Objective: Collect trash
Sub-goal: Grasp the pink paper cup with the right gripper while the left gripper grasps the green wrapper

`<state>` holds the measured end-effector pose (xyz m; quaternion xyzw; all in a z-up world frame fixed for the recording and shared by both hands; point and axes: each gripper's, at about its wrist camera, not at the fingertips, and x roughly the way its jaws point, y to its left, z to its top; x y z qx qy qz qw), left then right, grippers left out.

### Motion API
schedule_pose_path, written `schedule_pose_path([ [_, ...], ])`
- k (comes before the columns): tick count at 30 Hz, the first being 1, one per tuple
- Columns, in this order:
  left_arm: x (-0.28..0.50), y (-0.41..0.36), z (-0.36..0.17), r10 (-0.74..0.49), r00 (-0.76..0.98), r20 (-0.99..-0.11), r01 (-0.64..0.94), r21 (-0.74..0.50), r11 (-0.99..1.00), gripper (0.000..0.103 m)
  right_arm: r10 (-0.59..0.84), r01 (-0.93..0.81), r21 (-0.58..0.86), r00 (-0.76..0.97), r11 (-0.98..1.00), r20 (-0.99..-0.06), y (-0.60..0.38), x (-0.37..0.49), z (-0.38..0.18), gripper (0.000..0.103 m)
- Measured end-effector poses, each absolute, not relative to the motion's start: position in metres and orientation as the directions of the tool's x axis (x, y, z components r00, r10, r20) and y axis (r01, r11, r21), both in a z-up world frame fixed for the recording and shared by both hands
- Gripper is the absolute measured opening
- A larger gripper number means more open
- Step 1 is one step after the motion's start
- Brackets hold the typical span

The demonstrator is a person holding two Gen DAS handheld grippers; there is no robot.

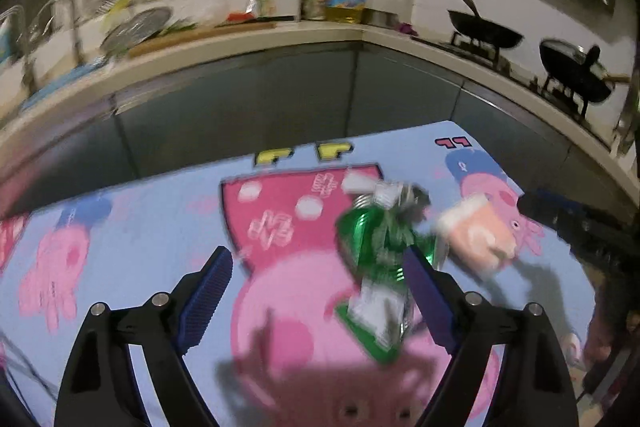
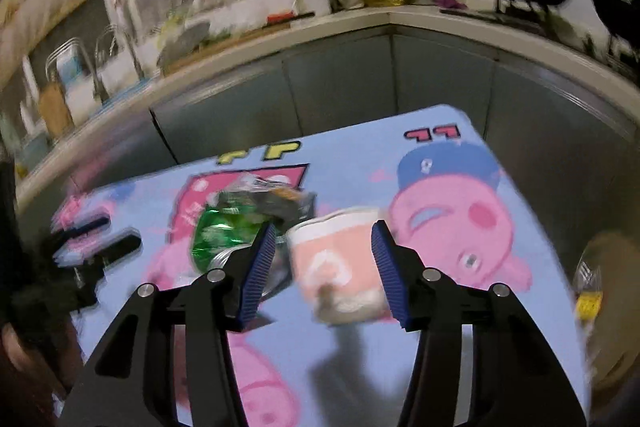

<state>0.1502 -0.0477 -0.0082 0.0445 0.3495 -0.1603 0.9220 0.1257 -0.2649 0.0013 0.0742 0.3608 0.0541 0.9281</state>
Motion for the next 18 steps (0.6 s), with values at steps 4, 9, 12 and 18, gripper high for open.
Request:
schedule_pose_path([
  [4, 0.177, -0.078, -0.004, -0.293, 0.674, -0.678, 0.401, 0.002, 0.916, 0.081, 0.192, -0.018, 0.255, 0.708, 0.967, -0.68, -0.292, 0.138, -0.007, 0.05],
  [9, 0.197, -0.106, -0.017, -0.285, 0.635, -0.718, 0.438, 0.031, 0.899, 0.069, 0.215, -0.012, 0.297, 0.718, 0.955, -0.662, -0.301, 0.136, -0.017, 0.05],
  [12, 0.204, -0.117, -0.024, -0.279, 0.609, -0.743, 0.46, 0.045, 0.887, 0.063, 0.231, -0.014, 0.318, 0.715, 0.948, -0.66, -0.3, 0.136, -0.024, 0.05],
  [18, 0.209, -0.13, -0.034, -0.259, 0.595, -0.761, 0.483, 0.081, 0.872, 0.053, 0.242, -0.008, 0.335, 0.707, 0.942, -0.664, -0.297, 0.137, -0.034, 0.05],
])
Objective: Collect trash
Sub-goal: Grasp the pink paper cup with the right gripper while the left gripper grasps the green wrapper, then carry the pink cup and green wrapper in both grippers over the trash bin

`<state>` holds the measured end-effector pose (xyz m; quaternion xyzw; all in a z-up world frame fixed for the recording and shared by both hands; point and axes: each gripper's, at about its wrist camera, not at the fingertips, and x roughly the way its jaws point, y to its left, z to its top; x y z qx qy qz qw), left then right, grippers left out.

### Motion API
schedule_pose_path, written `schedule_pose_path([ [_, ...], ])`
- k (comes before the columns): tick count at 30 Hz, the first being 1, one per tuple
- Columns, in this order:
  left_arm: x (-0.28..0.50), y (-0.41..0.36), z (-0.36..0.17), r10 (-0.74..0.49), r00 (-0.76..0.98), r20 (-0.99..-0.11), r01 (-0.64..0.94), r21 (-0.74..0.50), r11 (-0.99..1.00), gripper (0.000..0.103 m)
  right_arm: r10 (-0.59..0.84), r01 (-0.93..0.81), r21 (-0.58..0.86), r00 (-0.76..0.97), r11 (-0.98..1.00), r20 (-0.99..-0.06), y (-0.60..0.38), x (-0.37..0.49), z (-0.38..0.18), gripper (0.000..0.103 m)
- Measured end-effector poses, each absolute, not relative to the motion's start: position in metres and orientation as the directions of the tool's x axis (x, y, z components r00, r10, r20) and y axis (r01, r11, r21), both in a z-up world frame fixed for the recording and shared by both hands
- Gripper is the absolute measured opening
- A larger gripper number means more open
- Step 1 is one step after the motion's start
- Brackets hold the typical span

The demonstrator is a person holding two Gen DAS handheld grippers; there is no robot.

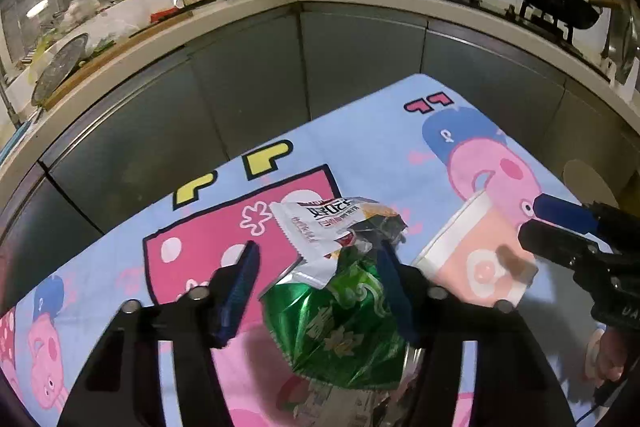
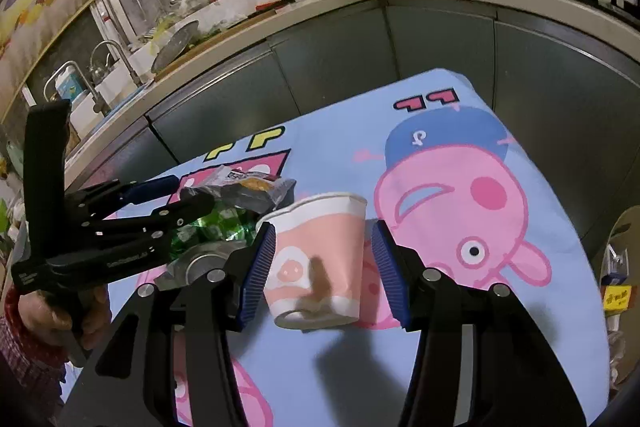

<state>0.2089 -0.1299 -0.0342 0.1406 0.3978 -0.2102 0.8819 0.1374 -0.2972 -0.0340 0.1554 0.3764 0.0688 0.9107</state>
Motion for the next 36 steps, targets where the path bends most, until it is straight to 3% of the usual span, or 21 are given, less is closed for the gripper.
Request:
schedule_pose_path([
  [2, 0.213, -0.132, -0.038, -0.25, 0.59, -0.768, 0.484, 0.089, 0.871, 0.031, 0.246, -0.002, 0.345, 0.707, 0.939, -0.663, -0.298, 0.136, -0.037, 0.05],
  [3, 0.213, -0.132, -0.038, -0.247, 0.599, -0.762, 0.48, 0.096, 0.872, 0.027, 0.248, -0.001, 0.349, 0.707, 0.937, -0.663, -0.297, 0.134, -0.039, 0.05],
  [4, 0.213, -0.13, -0.036, -0.26, 0.6, -0.756, 0.482, 0.082, 0.872, 0.013, 0.248, -0.001, 0.35, 0.706, 0.937, -0.663, -0.297, 0.133, -0.04, 0.05],
  [15, 0.166, -0.07, 0.012, -0.383, 0.673, -0.633, 0.434, -0.082, 0.897, 0.012, 0.23, -0.009, 0.324, 0.723, 0.946, -0.651, -0.282, 0.115, -0.043, 0.051],
  [21, 0.122, -0.039, 0.017, -0.428, 0.673, -0.602, 0.424, -0.16, 0.891, 0.012, 0.235, -0.006, 0.316, 0.683, 0.949, -0.691, -0.281, 0.124, -0.06, 0.063],
  [25, 0.102, -0.035, 0.012, -0.438, 0.66, -0.61, 0.426, -0.176, 0.887, 0.012, 0.258, -0.012, 0.332, 0.658, 0.943, -0.707, -0.278, 0.134, -0.073, 0.065],
  [27, 0.095, -0.035, 0.011, -0.444, 0.655, -0.612, 0.432, -0.179, 0.884, 0.012, 0.27, -0.014, 0.346, 0.654, 0.938, -0.706, -0.277, 0.135, -0.078, 0.063],
  [28, 0.092, -0.037, 0.011, -0.445, 0.654, -0.612, 0.436, -0.177, 0.883, 0.012, 0.277, -0.02, 0.351, 0.657, 0.936, -0.701, -0.277, 0.134, -0.08, 0.055],
  [36, 0.085, -0.074, 0.017, -0.469, 0.628, -0.621, 0.496, -0.146, 0.856, 0.012, 0.216, 0.004, 0.324, 0.739, 0.946, -0.639, -0.292, 0.099, -0.065, 0.053],
])
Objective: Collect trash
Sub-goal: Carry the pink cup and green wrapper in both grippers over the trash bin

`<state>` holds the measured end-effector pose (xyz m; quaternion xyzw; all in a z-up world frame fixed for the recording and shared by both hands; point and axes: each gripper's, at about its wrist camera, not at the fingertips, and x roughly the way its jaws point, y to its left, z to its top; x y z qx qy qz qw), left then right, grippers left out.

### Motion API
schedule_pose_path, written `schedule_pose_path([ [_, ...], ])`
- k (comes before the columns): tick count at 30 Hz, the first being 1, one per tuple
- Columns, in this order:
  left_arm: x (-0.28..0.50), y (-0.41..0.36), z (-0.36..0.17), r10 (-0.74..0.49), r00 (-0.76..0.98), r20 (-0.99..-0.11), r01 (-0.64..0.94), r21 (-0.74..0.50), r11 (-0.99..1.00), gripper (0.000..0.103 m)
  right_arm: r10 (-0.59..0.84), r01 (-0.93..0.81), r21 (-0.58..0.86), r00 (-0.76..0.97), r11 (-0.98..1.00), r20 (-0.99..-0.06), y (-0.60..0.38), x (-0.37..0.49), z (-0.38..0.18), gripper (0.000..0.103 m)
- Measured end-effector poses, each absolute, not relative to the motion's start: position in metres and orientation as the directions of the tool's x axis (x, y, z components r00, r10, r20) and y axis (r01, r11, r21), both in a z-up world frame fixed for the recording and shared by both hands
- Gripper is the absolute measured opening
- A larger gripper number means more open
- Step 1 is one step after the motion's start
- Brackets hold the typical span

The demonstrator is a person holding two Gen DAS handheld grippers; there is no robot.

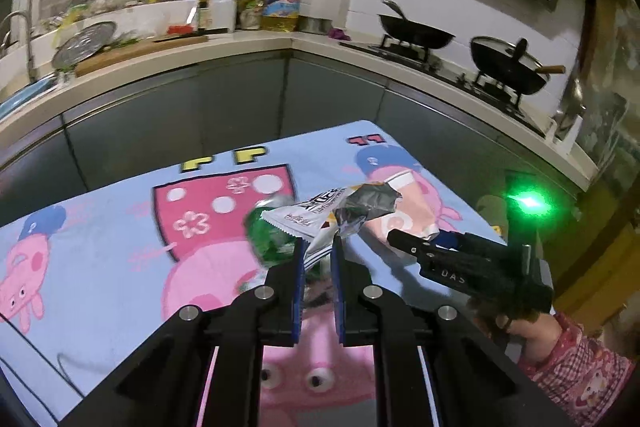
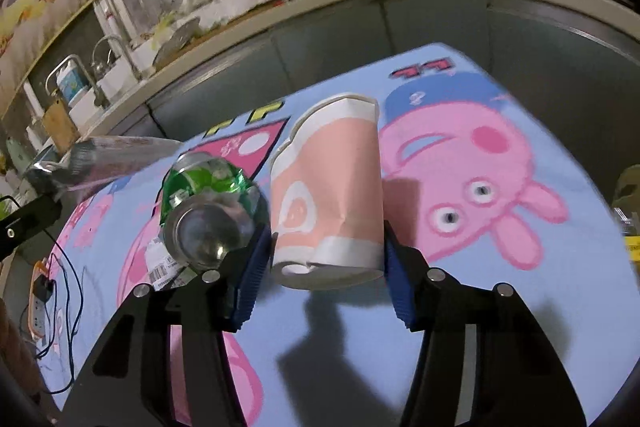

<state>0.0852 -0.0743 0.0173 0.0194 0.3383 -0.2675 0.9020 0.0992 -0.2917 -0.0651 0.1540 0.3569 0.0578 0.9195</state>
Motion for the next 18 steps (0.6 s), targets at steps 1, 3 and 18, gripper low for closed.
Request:
schedule_pose_path([
  [1, 0.084, -0.082, 0.018, -0.476, 0.623, -0.621, 0.509, -0.141, 0.849, 0.012, 0.205, 0.017, 0.326, 0.748, 0.945, -0.632, -0.297, 0.094, -0.062, 0.053],
  [3, 0.083, -0.104, 0.021, -0.496, 0.604, -0.623, 0.544, -0.133, 0.829, 0.012, 0.179, 0.046, 0.331, 0.766, 0.943, -0.617, -0.314, 0.084, -0.057, 0.053],
  [18, 0.07, -0.334, 0.008, -0.672, 0.334, -0.661, 0.778, -0.21, 0.592, 0.012, -0.142, 0.455, 0.393, 0.778, 0.799, -0.612, -0.52, -0.043, -0.067, 0.053],
])
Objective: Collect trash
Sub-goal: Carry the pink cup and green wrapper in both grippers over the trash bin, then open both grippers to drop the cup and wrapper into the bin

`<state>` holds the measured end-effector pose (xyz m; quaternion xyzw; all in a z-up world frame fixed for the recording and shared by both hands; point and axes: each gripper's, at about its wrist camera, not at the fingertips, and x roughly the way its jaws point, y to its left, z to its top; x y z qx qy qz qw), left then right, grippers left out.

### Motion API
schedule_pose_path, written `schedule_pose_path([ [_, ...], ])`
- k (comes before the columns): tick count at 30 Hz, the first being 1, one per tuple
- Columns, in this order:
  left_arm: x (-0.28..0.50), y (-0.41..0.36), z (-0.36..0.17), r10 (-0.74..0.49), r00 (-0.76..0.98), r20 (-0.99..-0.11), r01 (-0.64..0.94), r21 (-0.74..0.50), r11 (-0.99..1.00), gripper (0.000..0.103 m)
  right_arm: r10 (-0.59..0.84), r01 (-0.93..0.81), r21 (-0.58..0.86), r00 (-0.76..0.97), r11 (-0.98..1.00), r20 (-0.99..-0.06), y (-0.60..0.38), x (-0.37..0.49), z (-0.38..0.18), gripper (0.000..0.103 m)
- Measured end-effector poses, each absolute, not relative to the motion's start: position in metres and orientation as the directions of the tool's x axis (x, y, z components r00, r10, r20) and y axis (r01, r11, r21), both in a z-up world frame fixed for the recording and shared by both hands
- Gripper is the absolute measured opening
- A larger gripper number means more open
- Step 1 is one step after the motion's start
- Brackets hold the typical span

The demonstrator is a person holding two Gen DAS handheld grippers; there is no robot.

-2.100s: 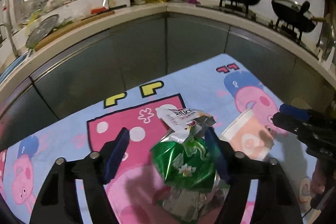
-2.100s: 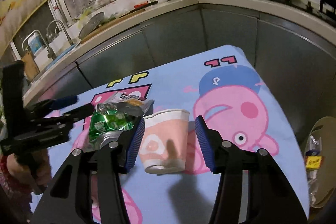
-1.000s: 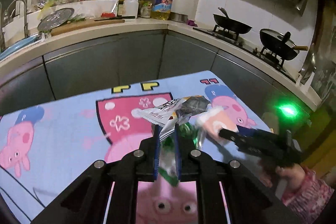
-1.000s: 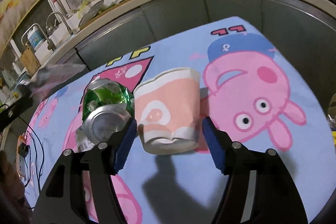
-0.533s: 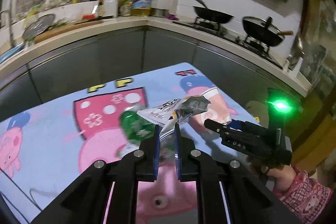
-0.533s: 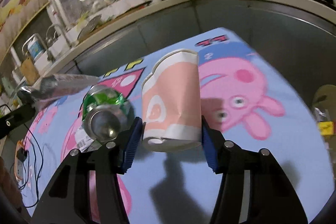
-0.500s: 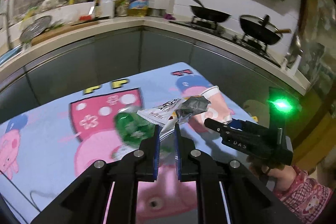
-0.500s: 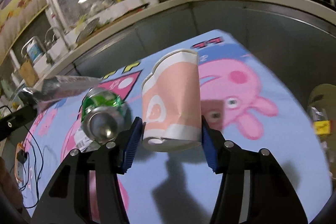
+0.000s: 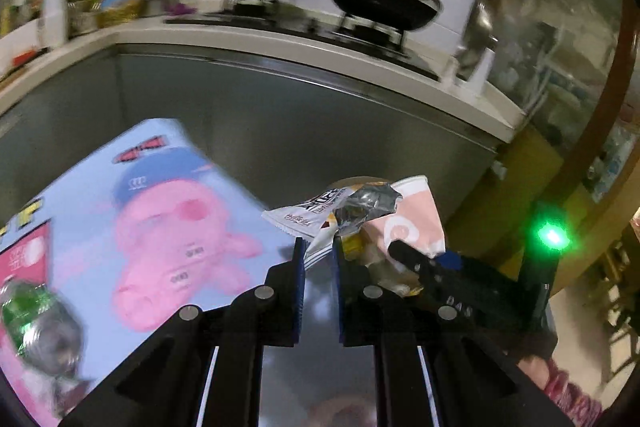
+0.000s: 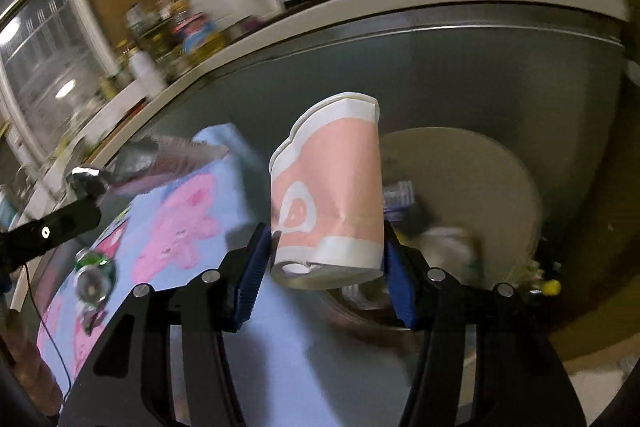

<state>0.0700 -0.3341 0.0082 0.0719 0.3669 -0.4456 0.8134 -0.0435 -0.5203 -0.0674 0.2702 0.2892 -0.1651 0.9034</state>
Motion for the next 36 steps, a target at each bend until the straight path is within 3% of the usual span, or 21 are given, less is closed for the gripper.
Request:
schedule_pose_path([
  [7, 0.064, -0.417, -0.014, -0.685, 0.25, -0.684, 0.818, -0.23, 0.528, 0.012, -0.183, 0.541, 0.41, 0.74, 0.734, -0.648, -0.574, -0.07, -0.09, 0.053],
  [13, 0.068, -0.455, -0.032, -0.648, 0.243, -0.722, 0.822, -0.202, 0.533, 0.012, -0.134, 0.543, 0.441, 0.725, 0.715, -0.675, -0.581, -0.06, -0.107, 0.053],
  [30, 0.083, -0.484, -0.053, -0.6, 0.24, -0.763, 0.811, -0.182, 0.555, 0.013, -0.114, 0.547, 0.431, 0.703, 0.717, -0.702, -0.586, -0.043, -0.113, 0.055],
  [33, 0.085, -0.485, -0.056, -0.583, 0.235, -0.778, 0.804, -0.181, 0.566, 0.03, -0.114, 0.548, 0.43, 0.701, 0.717, -0.704, -0.586, -0.043, -0.113, 0.066],
  [36, 0.083, -0.48, -0.053, -0.586, 0.252, -0.77, 0.804, -0.171, 0.57, 0.031, -0.12, 0.549, 0.438, 0.709, 0.711, -0.695, -0.586, -0.047, -0.112, 0.068],
])
